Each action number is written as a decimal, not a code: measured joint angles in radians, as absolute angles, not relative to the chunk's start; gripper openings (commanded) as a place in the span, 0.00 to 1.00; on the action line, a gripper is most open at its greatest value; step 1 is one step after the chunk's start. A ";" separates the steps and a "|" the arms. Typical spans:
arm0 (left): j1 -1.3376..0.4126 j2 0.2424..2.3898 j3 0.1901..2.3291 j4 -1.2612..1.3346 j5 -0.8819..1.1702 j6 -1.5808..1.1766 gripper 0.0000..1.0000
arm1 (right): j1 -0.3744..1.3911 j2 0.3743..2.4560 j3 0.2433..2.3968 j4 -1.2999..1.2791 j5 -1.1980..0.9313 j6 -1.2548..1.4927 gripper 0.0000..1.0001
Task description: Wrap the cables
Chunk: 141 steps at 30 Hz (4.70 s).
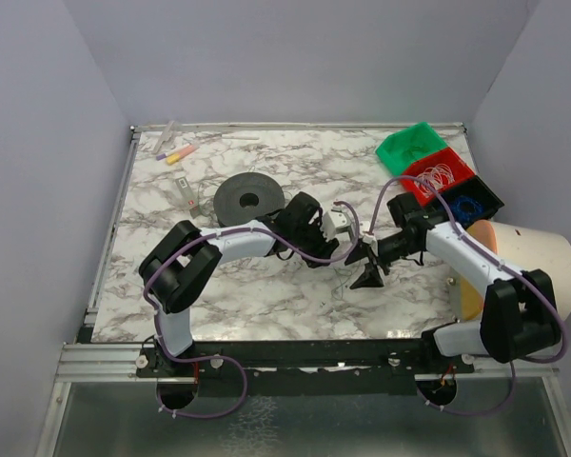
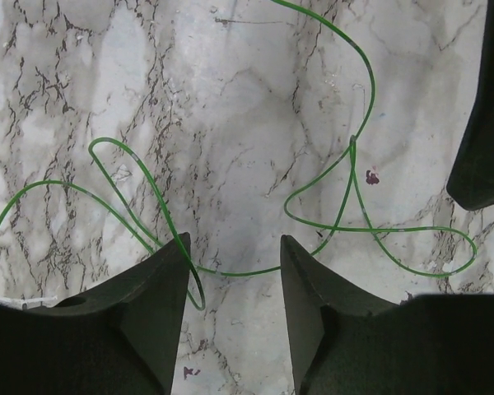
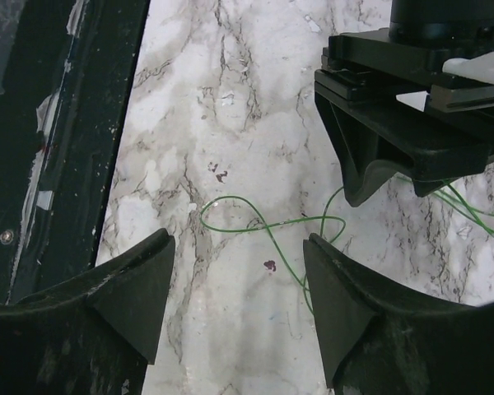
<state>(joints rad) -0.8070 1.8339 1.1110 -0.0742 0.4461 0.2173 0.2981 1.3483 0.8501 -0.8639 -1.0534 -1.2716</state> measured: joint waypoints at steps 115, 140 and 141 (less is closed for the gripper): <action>-0.658 1.773 1.261 -0.234 0.873 0.318 0.74 | 0.377 1.346 0.916 -0.680 -0.835 -1.142 0.00; -0.701 1.770 1.261 -0.287 0.823 0.403 0.74 | 0.371 1.344 0.953 -0.803 -0.891 -1.227 0.01; -0.704 1.771 1.261 -0.289 0.823 0.407 0.74 | 0.371 1.343 0.953 -0.802 -0.891 -1.227 0.00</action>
<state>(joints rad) -0.7040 1.7706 1.2613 -0.2890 0.8234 0.4068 0.3710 1.3430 0.9527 -0.8024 -0.8913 -1.2270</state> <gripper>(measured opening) 0.740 0.006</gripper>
